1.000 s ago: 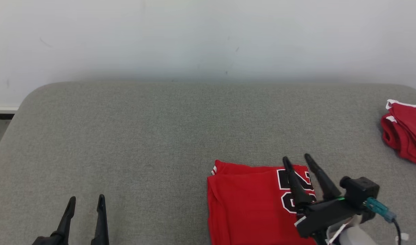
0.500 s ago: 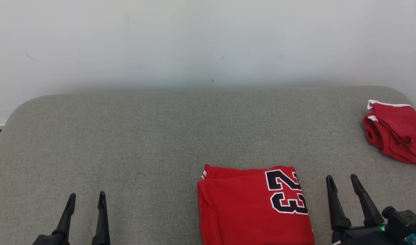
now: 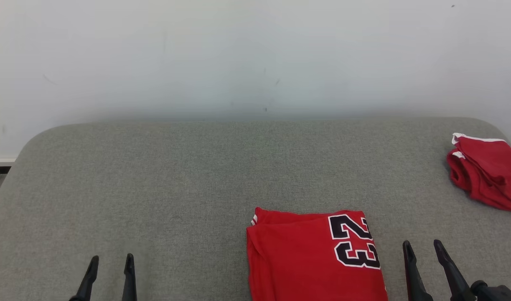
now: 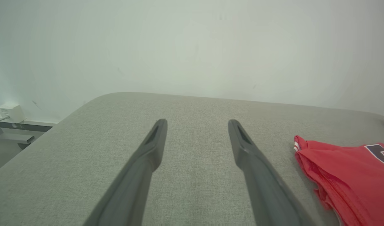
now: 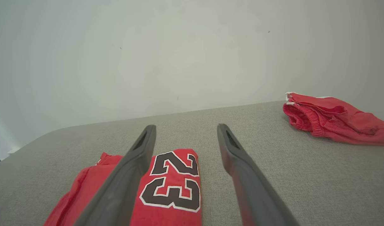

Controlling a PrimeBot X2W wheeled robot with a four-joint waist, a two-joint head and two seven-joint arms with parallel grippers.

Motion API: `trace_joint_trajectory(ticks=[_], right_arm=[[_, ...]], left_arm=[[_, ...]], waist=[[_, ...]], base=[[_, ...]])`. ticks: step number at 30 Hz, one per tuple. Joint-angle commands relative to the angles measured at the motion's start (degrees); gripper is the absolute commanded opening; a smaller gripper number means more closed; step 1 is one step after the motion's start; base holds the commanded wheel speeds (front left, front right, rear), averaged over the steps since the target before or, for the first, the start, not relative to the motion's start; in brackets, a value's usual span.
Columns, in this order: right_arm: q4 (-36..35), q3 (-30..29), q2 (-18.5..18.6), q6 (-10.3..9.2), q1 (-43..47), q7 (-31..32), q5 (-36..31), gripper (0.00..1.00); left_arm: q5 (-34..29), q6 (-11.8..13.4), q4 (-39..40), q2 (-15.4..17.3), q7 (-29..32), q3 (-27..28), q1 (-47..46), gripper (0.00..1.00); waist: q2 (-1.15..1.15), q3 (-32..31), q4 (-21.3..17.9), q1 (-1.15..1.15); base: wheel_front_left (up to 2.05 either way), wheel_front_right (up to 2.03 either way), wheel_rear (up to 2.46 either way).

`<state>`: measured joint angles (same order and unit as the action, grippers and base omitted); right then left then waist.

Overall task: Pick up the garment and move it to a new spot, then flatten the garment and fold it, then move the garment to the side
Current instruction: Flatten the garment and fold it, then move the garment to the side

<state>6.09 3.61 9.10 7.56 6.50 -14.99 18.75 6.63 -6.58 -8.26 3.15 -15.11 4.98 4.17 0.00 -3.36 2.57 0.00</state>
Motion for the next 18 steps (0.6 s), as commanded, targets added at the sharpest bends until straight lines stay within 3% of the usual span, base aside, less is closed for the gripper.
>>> trace_joint_trajectory(ticks=[1,18], right_arm=[[-0.35,-0.38,-0.28,-0.15,0.87,-0.25,-0.29,1.00],[0.14,-1.22,-0.73,-0.15,1.40,-0.25,-0.76,1.00]], left_arm=[[0.24,-0.15,0.36,0.40,-0.02,-0.39,1.12,1.00],[0.20,-0.56,1.10,0.77,-0.02,-0.83,2.13,1.00]], waist=[[0.00,-0.13,0.21,0.00],[0.00,0.28,0.65,0.00]], base=[[0.00,0.00,0.00],[0.00,0.00,0.00]])
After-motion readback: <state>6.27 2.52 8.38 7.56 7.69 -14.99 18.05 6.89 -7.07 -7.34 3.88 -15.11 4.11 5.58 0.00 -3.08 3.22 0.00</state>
